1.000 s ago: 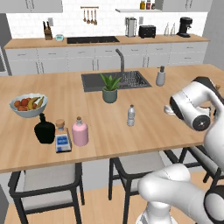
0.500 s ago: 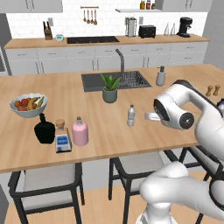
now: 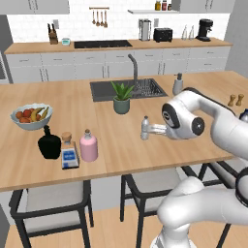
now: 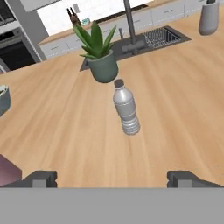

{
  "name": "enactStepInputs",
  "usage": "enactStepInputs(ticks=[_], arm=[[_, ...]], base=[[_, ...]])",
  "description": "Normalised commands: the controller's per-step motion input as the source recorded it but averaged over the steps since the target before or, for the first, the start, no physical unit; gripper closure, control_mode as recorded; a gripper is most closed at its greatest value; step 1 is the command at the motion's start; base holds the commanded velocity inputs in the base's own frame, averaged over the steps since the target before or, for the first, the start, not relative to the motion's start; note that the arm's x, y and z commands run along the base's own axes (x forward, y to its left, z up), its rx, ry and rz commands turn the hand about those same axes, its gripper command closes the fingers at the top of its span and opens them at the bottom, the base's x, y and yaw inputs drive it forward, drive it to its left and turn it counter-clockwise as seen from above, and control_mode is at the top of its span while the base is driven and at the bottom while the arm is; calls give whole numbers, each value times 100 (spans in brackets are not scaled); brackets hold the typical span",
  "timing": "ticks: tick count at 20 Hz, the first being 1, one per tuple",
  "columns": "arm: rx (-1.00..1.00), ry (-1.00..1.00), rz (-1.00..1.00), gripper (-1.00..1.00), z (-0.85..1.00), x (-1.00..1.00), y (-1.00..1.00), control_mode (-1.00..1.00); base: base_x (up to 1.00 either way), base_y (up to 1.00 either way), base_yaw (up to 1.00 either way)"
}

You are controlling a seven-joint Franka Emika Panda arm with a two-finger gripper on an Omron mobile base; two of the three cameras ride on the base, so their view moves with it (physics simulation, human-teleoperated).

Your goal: Move the plastic bottles in the middle to the plastics group, and the glass bottles in the middle to the glass group.

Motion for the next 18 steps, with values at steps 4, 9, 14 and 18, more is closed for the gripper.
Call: enactStepInputs(ticks=[4,9,14,18], arm=[[0,29,0,-100,46,20,0,-100],[-1,23,0,-100,40,32,-1,-100],[-10,20,0,-100,18,28,-21,-100],[-14,17,0,-100,7,31,-31,-100]], base=[[0,0,0],[0,0,0],[0,0,0],[0,0,0]])
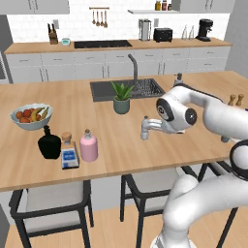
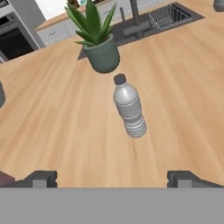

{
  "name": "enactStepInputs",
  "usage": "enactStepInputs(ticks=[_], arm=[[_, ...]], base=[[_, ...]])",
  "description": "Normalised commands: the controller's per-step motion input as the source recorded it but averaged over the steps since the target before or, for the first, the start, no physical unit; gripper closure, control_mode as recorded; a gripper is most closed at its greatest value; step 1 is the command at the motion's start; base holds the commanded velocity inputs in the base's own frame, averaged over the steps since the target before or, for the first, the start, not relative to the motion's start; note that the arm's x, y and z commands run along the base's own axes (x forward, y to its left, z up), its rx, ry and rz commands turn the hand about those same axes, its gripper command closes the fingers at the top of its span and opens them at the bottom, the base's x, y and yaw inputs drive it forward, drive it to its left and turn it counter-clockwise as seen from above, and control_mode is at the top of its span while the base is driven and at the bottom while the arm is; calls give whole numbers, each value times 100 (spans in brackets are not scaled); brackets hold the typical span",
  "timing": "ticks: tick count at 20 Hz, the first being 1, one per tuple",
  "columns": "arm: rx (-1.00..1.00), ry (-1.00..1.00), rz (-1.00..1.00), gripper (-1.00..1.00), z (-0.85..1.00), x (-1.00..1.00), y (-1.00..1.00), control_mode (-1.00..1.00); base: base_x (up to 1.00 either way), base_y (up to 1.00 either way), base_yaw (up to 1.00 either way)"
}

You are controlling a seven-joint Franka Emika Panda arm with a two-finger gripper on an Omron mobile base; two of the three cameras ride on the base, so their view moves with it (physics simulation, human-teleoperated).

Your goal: Move the plastic bottles in the middle to the plastics group, and the glass bottles in the middle to the glass group.

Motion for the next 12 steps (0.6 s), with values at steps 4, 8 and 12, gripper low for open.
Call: enactStepInputs(ticks=[4,8,12], arm=[[-9,15,0,-100,9,39,-22,-100],[-6,20,0,-100,3,51,-5,-100],[0,15,0,-100,0,52,0,-100]], base=[[0,0,0],[0,0,0],[0,0,0]])
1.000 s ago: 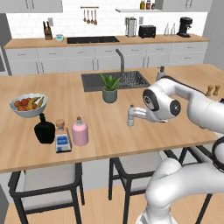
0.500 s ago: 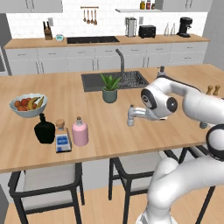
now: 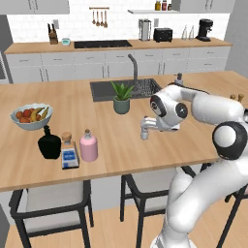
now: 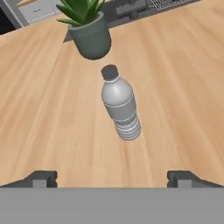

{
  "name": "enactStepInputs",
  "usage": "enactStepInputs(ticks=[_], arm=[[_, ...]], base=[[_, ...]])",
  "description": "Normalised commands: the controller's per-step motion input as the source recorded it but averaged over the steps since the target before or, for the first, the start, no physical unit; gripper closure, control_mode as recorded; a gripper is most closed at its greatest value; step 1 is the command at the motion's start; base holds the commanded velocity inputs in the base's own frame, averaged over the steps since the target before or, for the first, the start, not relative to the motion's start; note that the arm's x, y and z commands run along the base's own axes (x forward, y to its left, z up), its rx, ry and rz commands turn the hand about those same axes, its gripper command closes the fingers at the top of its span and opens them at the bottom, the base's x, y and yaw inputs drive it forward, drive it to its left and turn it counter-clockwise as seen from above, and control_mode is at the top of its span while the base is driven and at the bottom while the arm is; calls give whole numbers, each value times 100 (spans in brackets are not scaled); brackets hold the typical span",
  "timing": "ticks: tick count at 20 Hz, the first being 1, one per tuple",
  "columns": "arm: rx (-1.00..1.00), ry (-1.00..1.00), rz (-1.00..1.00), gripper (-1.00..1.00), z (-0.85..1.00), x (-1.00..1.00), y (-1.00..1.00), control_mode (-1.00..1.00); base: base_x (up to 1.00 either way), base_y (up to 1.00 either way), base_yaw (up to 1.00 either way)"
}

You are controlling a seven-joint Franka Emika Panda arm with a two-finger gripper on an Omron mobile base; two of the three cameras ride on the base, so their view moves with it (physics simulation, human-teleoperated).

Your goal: Move the plastic bottles in the middle to the plastics group, and the glass bottles in the middle to the glass group.

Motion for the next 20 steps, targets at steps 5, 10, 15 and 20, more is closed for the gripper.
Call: enactStepInputs(ticks=[5,10,15,20], arm=[[-1,1,0,-100,2,34,-4,-100],[-8,0,0,-100,0,27,-7,-100],[-10,0,0,-100,-4,19,-4,-100],[-8,0,0,-100,-1,1,0,-100]], base=[[0,0,0],[0,0,0],[0,0,0],[0,0,0]])
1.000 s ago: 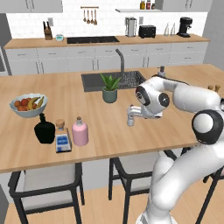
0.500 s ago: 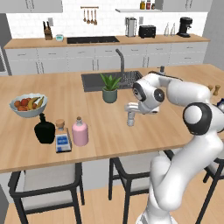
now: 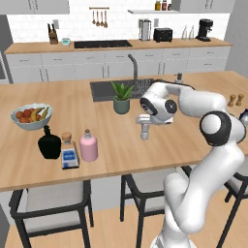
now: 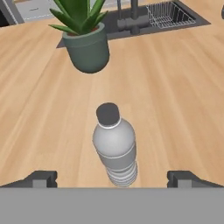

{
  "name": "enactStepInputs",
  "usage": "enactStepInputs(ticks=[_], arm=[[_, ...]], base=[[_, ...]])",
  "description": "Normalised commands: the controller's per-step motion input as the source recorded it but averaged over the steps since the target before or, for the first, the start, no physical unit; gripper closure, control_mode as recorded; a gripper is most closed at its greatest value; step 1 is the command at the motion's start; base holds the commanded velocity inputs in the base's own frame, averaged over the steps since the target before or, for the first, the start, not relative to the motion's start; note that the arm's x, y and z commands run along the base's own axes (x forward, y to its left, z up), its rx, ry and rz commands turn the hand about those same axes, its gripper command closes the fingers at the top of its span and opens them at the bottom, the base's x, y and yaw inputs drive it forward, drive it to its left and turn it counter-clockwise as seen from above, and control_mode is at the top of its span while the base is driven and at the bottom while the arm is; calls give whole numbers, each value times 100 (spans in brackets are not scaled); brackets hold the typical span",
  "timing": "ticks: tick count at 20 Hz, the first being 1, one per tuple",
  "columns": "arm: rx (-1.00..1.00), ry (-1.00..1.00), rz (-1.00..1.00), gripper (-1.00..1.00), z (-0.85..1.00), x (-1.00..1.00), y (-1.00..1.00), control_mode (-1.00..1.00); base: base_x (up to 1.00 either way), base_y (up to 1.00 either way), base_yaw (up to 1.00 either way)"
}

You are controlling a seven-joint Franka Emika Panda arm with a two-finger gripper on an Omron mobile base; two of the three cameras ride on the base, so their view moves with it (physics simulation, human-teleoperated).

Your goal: Move the plastic bottles in the middle to the plastics group, and the glass bottles in the middle to the glass group.

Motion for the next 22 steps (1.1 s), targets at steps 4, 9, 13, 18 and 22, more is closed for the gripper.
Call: enactStepInputs(ticks=[4,9,13,18,22], arm=[[-3,0,0,-100,0,0,0,-100],[-4,0,0,-100,-4,3,-6,-100],[-4,0,0,-100,-4,9,-8,-100],[-1,0,0,-100,0,10,-2,-100],[0,0,0,-100,0,18,0,-100]], base=[[0,0,0],[0,0,0],[0,0,0],[0,0,0],[0,0,0]])
